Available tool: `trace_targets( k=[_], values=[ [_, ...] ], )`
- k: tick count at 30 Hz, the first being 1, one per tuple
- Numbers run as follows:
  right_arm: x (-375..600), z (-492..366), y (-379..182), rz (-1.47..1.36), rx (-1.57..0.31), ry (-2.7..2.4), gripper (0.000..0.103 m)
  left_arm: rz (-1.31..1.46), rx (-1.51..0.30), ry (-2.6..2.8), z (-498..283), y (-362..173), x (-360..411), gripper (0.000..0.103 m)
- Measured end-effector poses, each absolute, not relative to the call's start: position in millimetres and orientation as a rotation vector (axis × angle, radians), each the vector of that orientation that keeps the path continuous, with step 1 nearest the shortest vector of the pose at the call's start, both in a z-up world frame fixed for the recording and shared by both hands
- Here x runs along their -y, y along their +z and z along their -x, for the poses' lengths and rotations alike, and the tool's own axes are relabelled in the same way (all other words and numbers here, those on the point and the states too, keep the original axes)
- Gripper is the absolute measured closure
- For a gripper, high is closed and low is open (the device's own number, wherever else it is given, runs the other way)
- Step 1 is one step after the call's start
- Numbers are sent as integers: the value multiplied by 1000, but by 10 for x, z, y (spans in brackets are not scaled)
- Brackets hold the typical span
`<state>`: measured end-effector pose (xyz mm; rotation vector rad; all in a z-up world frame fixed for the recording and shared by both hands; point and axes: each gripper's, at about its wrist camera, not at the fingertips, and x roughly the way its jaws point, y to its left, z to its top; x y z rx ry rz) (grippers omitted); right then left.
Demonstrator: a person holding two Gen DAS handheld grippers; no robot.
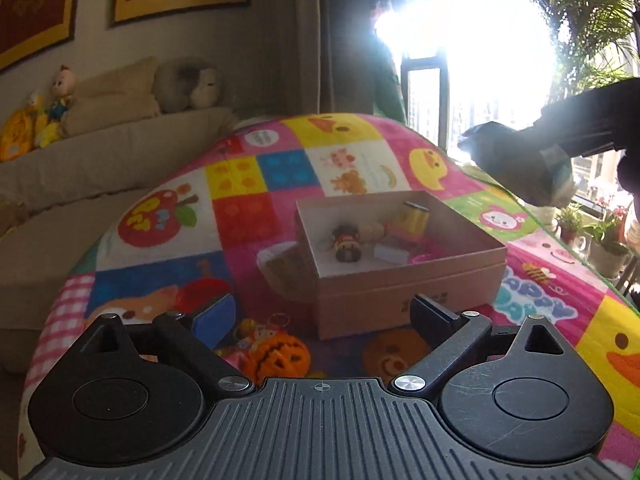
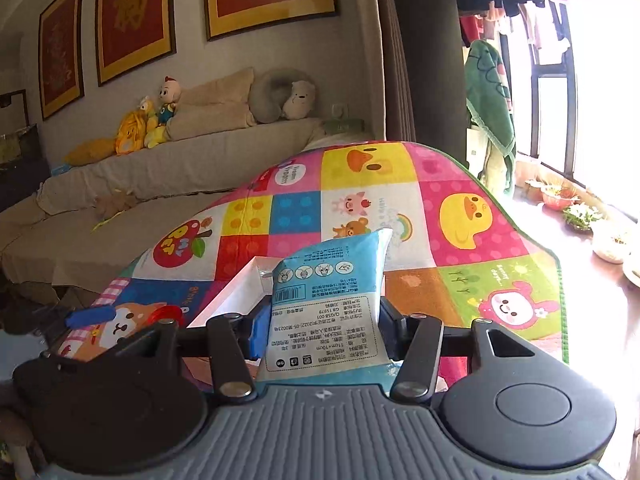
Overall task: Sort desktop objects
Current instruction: 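Grasp and lift the pink round toy with the left tool while the right tool carries the packet, then drop the pink round toy into the box with the left tool while the right tool drops the packet in, then grasp the orange pumpkin keychain with the right tool while the left tool approaches the pig figurine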
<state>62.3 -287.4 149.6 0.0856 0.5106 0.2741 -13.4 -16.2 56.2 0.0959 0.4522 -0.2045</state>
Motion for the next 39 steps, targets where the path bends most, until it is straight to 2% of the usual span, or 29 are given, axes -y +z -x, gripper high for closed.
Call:
trace_targets(
  k=[5,10,14,17,21,27,32,34,35,39],
  values=[
    [2546,-1328,1257,-188,-619,301,50,-88,-509,-117,386,332,-109,3],
    [2206,-1597,1075,-193,-647,320,46,-44,-545,-60,450,237,-328,1],
    [2079,-1394,1060,-118,-626,329,44,-31,-561,-16,486,157,-421,1],
    [1868,-1017,1074,52,-547,400,42,25,-561,37,491,165,-510,1],
    [1451,-567,959,247,-504,545,45,96,-575,87,480,151,-624,1],
    [919,-439,521,346,-593,650,46,195,-571,149,504,136,-774,1],
    [773,-564,288,371,-622,645,42,219,-578,161,505,131,-806,1],
    [772,-599,242,362,-641,647,43,217,-576,157,502,129,-804,1],
    [782,-610,225,356,-651,649,47,217,-577,155,499,128,-803,1],
    [944,-559,317,310,-650,647,47,227,-582,150,490,120,-821,0]
  ],
)
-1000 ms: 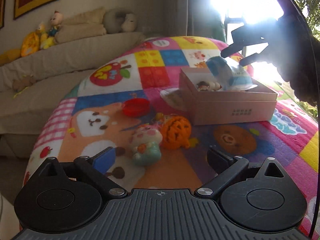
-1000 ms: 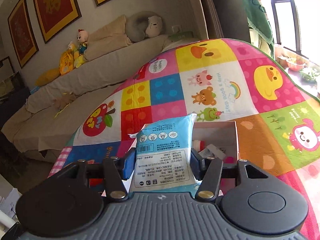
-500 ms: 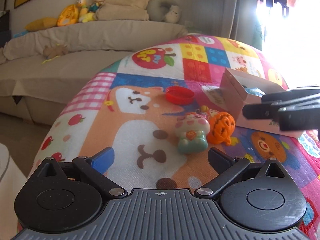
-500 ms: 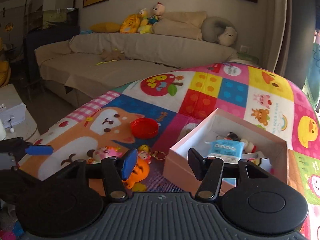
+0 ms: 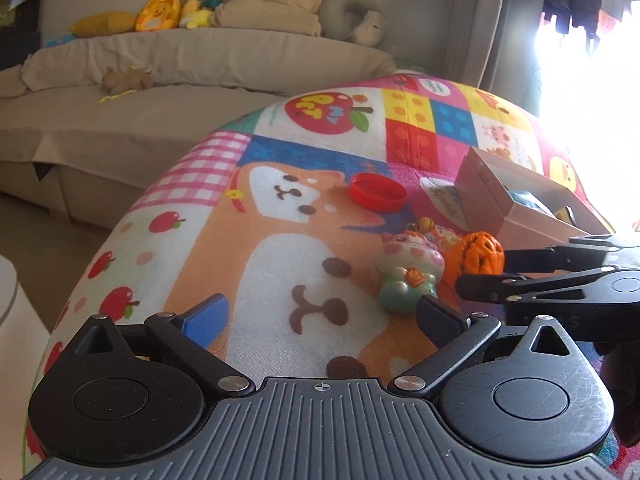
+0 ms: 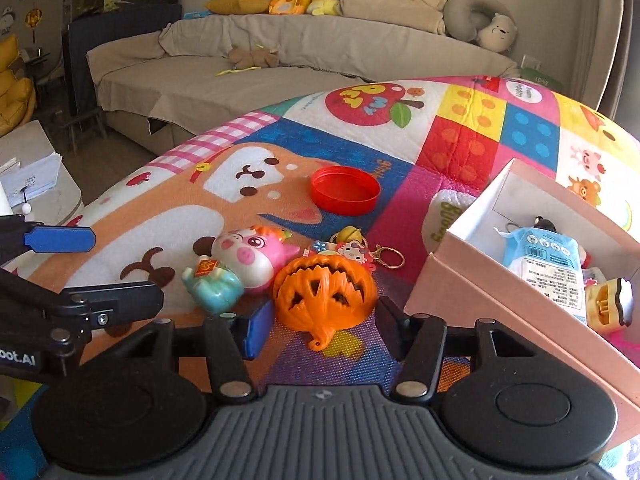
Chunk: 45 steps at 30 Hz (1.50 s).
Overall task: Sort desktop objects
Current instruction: 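Grasp the orange pumpkin keychain with the right tool while the left tool approaches the pig figurine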
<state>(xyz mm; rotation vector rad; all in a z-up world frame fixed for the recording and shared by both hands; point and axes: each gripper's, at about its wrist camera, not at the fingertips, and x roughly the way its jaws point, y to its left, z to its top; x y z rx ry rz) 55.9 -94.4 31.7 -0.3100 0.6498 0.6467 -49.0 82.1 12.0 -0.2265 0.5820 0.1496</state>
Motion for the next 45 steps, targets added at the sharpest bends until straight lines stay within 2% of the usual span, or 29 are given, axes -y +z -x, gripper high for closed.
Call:
trace_targets(
  k=[1,3,4,7,12,15,17,19,22,23,27,28,30,40,42,43,45],
  values=[
    [1021,-529,358,294,-656,644,48,228,-581,148,491,119,-820,0],
    [1195,-474,419,265,-702,642,58,225,-580,145,492,120,-812,0],
    [1280,-453,431,253,-733,640,73,222,-581,143,490,120,-805,0],
    [1599,-321,427,221,-785,604,74,208,-585,139,482,122,-772,0],
    [1970,-73,366,227,-748,497,74,176,-595,146,461,121,-719,0],
    [1962,-21,353,223,-721,513,64,162,-596,162,458,119,-698,0],
    [1854,-36,362,231,-696,539,50,160,-594,169,463,120,-691,0],
    [1675,-63,381,258,-659,575,45,160,-600,171,454,116,-697,0],
    [1401,-154,378,299,-627,633,22,163,-621,170,423,106,-701,0],
    [1329,-200,365,308,-629,649,20,164,-624,170,420,103,-703,0],
    [1131,-394,273,330,-650,632,20,166,-625,169,422,99,-709,0],
    [1137,-428,261,318,-661,630,25,167,-626,167,421,98,-713,0],
    [1199,-460,251,298,-682,613,46,169,-630,166,421,97,-715,0],
    [2034,-17,263,238,-679,480,44,98,-652,105,345,108,-588,0],
    [2189,53,252,222,-665,427,36,63,-647,55,310,117,-491,0],
    [2260,74,249,200,-659,406,28,48,-640,32,284,121,-433,0],
    [2369,76,229,148,-666,386,24,22,-629,7,209,126,-337,0]
  ],
)
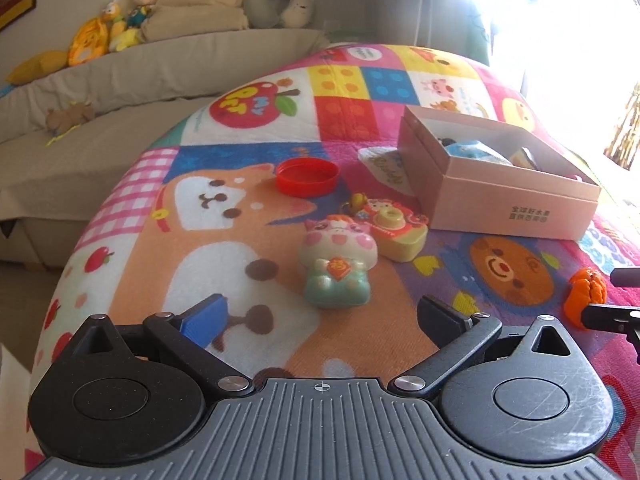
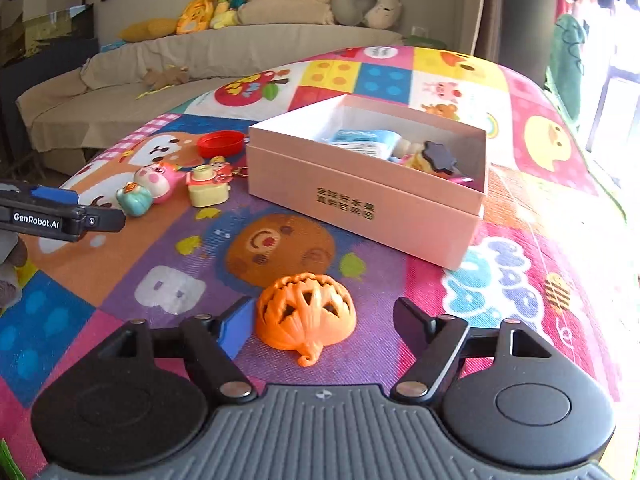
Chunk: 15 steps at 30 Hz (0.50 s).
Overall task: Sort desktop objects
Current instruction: 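Grasp the orange pumpkin keychain with the right tool while the left tool approaches the pig figurine, then carry the pig figurine into the box with the left tool while the right tool carries the pumpkin in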
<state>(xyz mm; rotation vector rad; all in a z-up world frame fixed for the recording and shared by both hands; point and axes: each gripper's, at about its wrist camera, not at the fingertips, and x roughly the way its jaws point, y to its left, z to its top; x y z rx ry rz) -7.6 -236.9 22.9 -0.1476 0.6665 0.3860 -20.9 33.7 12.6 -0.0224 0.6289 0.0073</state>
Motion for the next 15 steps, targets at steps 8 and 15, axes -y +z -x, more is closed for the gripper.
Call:
trace_targets(
  k=[8,15],
  values=[
    [2429,61,194,101,-672,378,19,7,-640,22,-198,128,-265,1],
    [2347,111,210,143,-650,402,19,-27,-677,10,-249,81,-214,44]
  ],
)
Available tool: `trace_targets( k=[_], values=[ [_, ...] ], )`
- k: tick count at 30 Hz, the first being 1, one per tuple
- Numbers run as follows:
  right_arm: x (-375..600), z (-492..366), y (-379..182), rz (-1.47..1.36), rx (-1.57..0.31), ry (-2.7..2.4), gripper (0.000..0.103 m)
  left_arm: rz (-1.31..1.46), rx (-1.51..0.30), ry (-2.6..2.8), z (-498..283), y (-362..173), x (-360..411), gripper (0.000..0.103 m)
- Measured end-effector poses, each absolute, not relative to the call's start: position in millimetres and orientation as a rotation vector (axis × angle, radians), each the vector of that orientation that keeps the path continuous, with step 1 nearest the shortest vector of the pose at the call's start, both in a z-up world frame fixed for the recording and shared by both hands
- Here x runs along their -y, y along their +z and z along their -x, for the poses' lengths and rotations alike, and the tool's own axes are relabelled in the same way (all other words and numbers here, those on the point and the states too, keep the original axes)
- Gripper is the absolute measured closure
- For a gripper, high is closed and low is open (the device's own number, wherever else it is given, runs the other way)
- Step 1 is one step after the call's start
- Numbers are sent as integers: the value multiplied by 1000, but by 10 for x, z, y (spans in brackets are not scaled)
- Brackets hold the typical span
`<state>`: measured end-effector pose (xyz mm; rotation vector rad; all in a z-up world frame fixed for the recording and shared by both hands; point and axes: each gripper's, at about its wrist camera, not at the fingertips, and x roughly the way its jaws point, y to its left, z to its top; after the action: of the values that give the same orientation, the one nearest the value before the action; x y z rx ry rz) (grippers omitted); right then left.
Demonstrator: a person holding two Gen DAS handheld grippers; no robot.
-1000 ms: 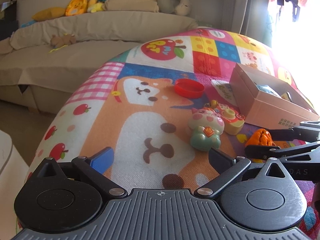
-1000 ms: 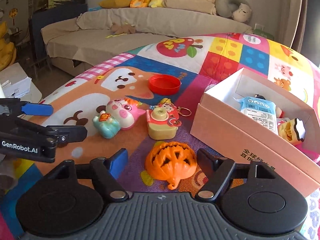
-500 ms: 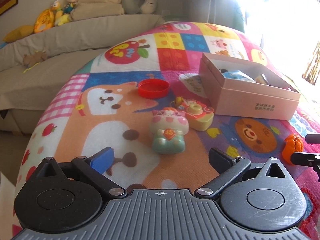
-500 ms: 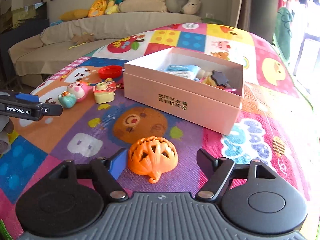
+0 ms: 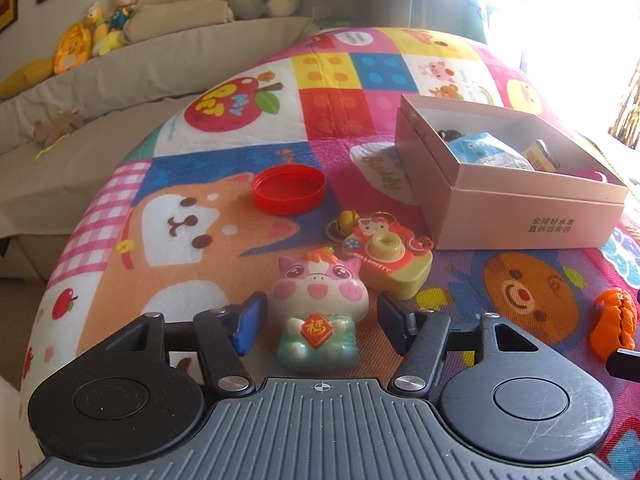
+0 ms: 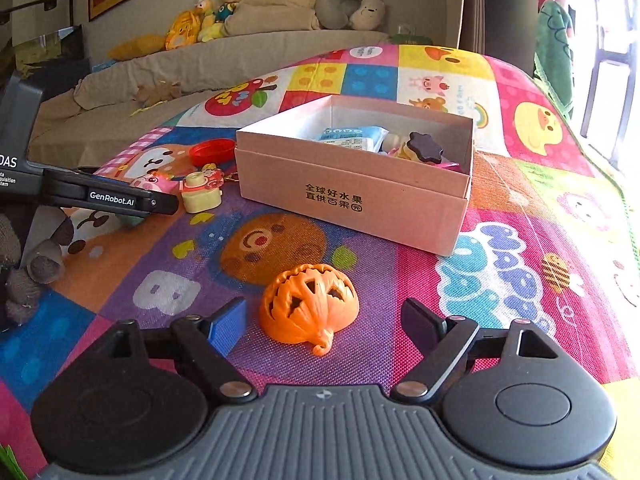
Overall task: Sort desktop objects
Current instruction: 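Carry the pig figurine into the box with the left tool while the right tool carries the pumpkin in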
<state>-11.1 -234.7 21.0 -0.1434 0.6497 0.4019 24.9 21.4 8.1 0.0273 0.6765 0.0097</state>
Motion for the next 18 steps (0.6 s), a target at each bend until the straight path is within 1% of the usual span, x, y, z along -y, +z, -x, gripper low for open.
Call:
trace_targets(
  k=[1,5,12,13,14,17,18],
  values=[
    [2331,114,209,151,-649,405,19,-32,-673,12,-223,81,-206,48],
    [2292,118,209,171,-643,416,25,-31,-675,-15,-88,89,-167,48],
    [2215,-5,207,191,-661,435,25,-62,-677,-136,365,153,45,48],
    [2196,-22,210,195,-670,441,27,-67,-677,-151,421,157,65,48],
    [2176,-32,211,198,-681,450,32,-73,-681,-166,476,155,90,47],
    [2132,-22,210,204,-695,458,37,-73,-694,-193,538,126,120,46],
    [2123,-11,208,205,-698,460,39,-73,-694,-193,536,120,124,41]
  ],
)
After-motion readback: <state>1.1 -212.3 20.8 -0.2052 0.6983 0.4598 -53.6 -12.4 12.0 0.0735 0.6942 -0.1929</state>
